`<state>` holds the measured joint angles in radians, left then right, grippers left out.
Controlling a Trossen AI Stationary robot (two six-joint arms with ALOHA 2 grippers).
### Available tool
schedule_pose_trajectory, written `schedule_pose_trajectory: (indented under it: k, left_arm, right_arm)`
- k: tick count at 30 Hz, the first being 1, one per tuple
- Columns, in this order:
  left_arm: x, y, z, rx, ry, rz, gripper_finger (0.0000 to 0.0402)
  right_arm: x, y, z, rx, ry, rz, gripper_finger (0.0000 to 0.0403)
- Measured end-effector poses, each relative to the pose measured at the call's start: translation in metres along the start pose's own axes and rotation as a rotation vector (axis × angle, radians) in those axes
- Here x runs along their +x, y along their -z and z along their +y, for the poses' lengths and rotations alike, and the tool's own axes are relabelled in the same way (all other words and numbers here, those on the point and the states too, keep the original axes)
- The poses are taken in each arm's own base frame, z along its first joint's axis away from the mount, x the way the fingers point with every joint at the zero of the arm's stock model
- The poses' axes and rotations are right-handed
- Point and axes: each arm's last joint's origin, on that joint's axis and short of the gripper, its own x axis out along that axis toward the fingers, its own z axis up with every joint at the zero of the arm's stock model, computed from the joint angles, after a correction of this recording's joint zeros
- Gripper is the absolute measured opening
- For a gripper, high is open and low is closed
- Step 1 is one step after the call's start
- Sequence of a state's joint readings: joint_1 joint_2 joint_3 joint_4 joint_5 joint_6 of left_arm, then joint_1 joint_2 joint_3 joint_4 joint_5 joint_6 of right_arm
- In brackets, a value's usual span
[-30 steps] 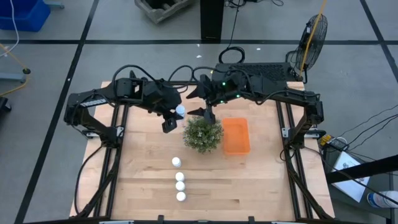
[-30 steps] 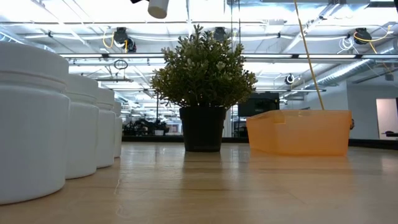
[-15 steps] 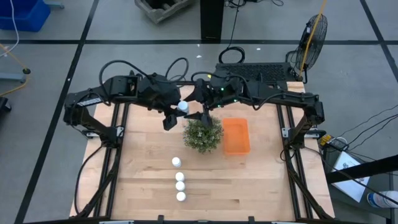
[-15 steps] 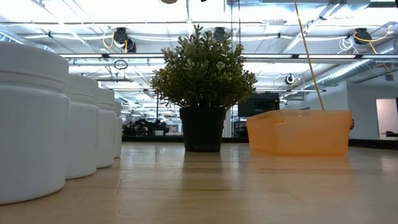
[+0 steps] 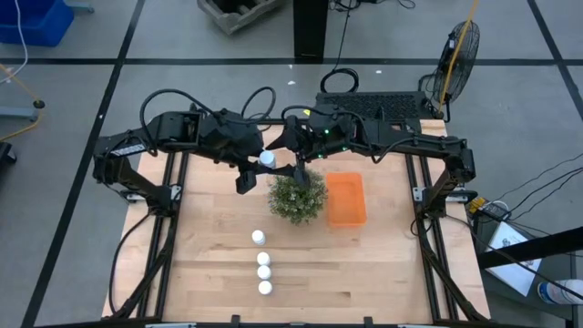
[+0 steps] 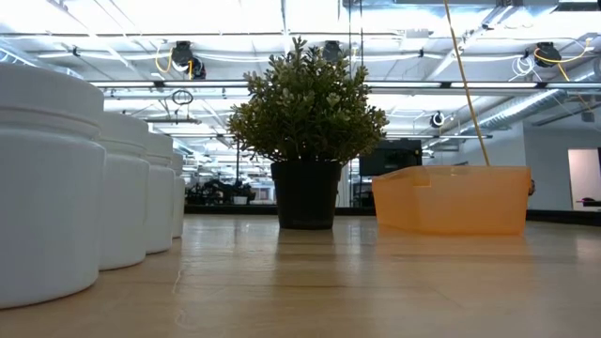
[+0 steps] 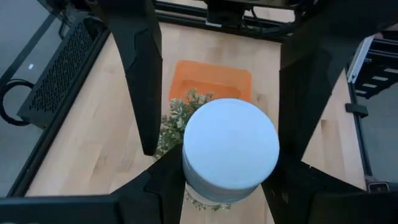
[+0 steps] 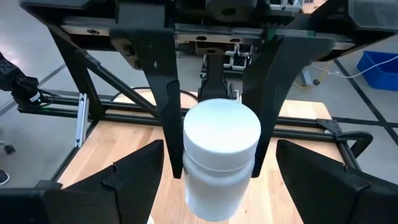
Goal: Pick and place pill bottles into a basket
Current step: Put the white medicine bottle into the orange bin
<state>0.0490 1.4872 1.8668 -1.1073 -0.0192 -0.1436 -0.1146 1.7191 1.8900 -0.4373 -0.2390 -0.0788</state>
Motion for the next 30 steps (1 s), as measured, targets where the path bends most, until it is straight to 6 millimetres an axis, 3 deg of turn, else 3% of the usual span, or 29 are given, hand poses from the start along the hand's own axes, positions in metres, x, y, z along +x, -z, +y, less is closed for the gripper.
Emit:
schedule_pose_trajectory:
  k: [11,30]
  left_arm:
    - [0.015,0.003,-0.002,0.004,0.011,0.071,0.0179]
    - [0.015,0.003,-0.005,0.006,0.02,0.07,0.0179]
  right_arm:
    - [0.001,0.0,0.006,0.004,-0.016,0.008,0.0284]
    - [0.002,0.0,0.007,0.003,-0.017,0.009,0.0281]
